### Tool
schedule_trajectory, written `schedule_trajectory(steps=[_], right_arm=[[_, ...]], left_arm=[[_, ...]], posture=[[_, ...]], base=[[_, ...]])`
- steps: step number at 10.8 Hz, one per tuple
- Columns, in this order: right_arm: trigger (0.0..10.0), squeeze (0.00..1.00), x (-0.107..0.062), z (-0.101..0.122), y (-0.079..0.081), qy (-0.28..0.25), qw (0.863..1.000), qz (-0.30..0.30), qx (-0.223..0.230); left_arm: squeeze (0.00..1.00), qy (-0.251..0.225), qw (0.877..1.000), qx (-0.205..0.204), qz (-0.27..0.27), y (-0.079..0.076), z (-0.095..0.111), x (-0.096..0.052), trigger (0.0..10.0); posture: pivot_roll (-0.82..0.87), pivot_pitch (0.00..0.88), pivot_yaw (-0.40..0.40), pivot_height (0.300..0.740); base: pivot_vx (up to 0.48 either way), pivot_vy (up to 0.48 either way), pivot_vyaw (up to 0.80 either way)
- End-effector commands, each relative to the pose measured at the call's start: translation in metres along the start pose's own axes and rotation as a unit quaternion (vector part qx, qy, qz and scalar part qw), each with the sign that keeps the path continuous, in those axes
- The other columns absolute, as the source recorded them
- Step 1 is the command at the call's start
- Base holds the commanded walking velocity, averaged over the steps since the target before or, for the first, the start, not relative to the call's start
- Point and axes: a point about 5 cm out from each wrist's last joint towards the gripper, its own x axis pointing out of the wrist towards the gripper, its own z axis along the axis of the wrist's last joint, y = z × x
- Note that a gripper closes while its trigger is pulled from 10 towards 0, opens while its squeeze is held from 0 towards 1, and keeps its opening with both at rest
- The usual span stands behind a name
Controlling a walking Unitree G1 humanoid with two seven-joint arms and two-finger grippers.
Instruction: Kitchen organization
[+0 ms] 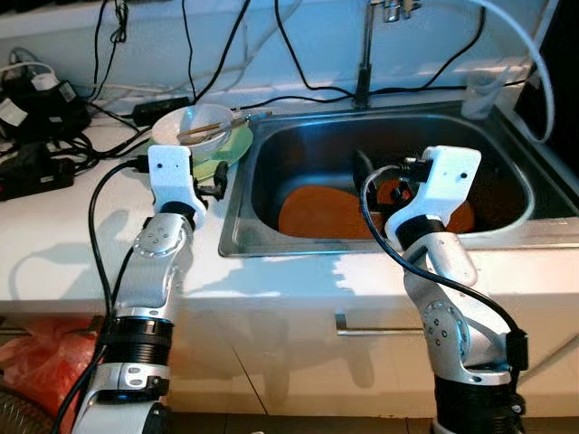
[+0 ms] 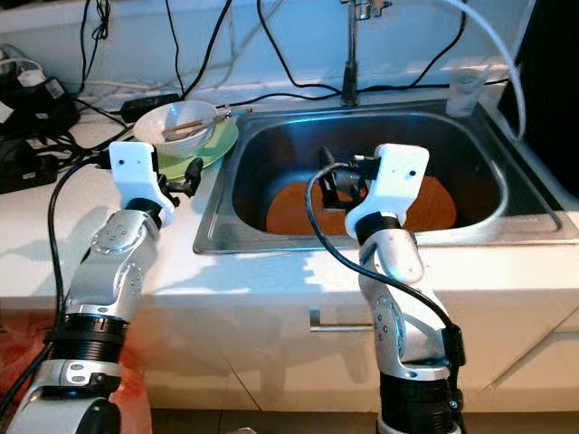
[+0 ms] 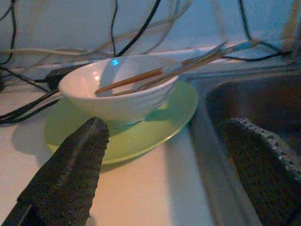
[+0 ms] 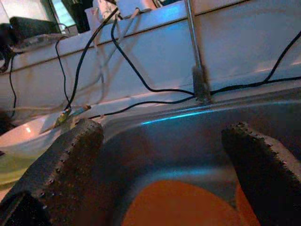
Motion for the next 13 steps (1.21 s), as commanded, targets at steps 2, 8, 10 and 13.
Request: schedule_trajectory(steps=[2,8,10,13], right_arm=[[10.0,0.00,0.003,0.006,0.001,-0.003,1.000,0.005,-0.006],[10.0,0.00,0.004,0.004,-0.003,0.009,1.000,0.009,-0.008],[10.0,0.00,0.003,0.004,-0.001,0.007,1.000,0.018,-0.008],[10.0,0.00,0.002,0.003,0.001,0.008,1.000,0.021,-0.007]], left_arm=[[0.00,0.010,0.999,0.024,0.019,0.011,-0.001,-0.004,10.0],[0.00,0.071,0.989,0.116,-0.052,0.025,-0.027,-0.016,10.0],[0.00,0.080,0.985,0.138,-0.069,0.027,-0.029,-0.012,10.0],[0.00,0.084,0.975,0.185,-0.088,0.031,-0.029,-0.003,10.0]], posture=[[-0.02,0.000,0.095,0.740],[0.01,0.000,0.093,0.740],[0.00,0.000,0.097,0.740],[0.00,0.000,0.101,0.740]], base=[[0.000,0.000,0.00],[0.000,0.000,0.00],[0.000,0.000,0.00],[0.000,0.000,0.00]])
